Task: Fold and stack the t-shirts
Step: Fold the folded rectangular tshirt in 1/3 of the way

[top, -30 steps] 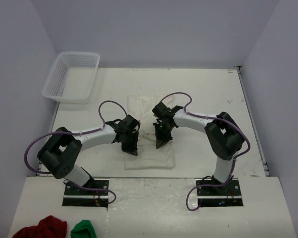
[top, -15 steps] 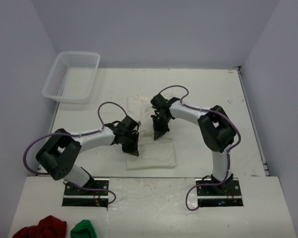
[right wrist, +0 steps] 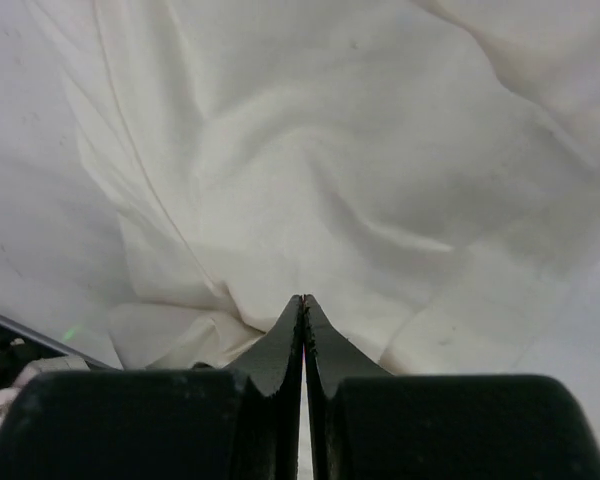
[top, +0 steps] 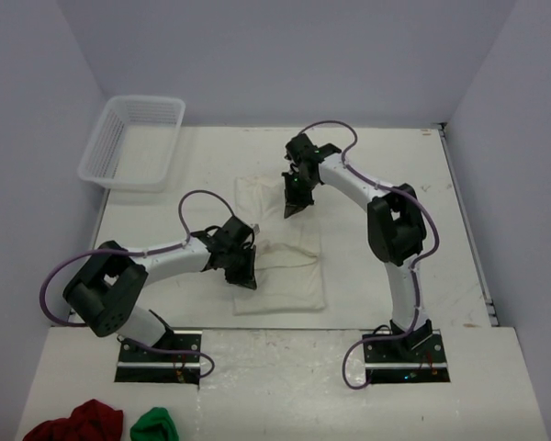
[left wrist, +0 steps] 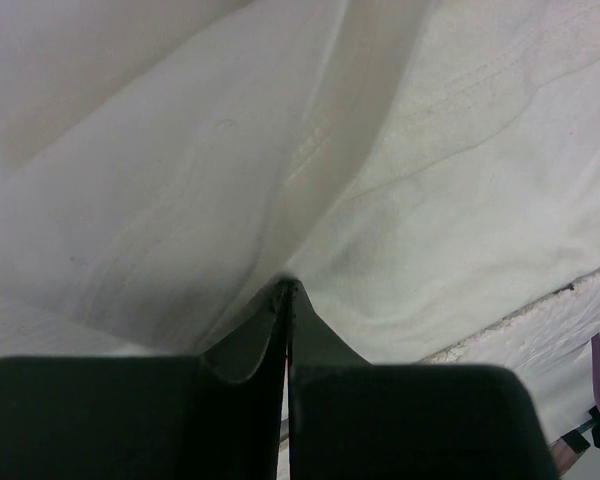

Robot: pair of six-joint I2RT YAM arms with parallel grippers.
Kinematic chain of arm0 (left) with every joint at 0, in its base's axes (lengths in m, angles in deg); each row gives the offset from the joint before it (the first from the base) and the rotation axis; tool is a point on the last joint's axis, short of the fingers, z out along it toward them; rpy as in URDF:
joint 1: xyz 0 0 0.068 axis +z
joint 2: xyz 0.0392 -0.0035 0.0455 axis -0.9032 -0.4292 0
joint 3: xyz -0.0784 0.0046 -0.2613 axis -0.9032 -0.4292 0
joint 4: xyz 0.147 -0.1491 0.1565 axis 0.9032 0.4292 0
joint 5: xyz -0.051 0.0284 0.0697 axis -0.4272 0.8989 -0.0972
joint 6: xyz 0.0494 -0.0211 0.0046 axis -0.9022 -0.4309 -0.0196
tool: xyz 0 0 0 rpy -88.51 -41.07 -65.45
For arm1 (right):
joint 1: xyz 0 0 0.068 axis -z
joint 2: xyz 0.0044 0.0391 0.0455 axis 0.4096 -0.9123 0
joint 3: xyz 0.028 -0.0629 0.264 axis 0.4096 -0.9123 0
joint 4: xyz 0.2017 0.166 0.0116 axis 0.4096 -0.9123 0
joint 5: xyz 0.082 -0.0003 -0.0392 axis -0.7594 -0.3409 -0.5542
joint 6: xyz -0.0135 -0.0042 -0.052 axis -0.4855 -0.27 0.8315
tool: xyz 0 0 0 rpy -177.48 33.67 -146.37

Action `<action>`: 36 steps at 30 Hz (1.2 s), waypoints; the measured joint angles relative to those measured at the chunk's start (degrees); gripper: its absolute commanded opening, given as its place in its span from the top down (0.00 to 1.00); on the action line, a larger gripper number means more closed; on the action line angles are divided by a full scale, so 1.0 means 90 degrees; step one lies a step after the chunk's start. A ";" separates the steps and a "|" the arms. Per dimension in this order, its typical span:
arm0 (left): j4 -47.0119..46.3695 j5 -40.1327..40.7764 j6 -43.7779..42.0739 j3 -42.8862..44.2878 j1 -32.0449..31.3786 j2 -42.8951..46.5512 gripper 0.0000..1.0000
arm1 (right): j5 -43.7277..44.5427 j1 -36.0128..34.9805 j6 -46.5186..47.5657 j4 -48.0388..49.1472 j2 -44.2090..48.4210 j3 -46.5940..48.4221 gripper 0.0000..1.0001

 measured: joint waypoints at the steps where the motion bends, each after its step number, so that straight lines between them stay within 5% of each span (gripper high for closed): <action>1: 0.0000 0.0000 0.0000 0.0002 0.0000 0.0000 1.00 | 0.0027 0.0044 0.0029 -0.0005 0.0061 -0.0036 1.00; 14: 0.0090 -0.0117 -0.0002 0.0185 0.0000 -0.0216 1.00 | 0.0092 -0.0010 -0.0102 0.0219 0.3135 -0.4206 1.00; 24: 0.0228 -0.0158 -0.0058 0.0335 0.0000 -0.0347 1.00 | 0.0182 0.0034 -0.0527 0.0789 0.3113 -0.4971 1.00; 36: 0.0236 -0.0151 -0.0051 0.0325 -0.0002 -0.0321 1.00 | 0.0202 0.0121 -0.0602 0.0884 0.2154 -0.4466 1.00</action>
